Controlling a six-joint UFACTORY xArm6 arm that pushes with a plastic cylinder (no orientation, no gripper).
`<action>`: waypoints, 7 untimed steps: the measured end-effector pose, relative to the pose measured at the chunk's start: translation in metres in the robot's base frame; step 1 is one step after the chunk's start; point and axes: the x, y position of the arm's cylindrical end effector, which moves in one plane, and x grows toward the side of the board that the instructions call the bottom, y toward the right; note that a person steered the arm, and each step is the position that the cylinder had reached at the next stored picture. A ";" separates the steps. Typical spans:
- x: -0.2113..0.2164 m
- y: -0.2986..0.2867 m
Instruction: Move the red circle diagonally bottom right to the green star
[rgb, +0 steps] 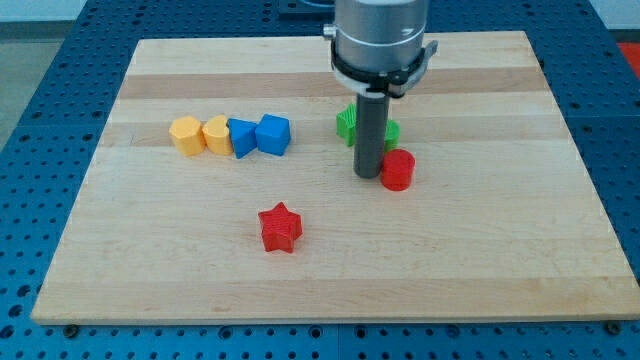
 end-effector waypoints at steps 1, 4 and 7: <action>-0.013 0.016; -0.027 0.026; -0.008 0.000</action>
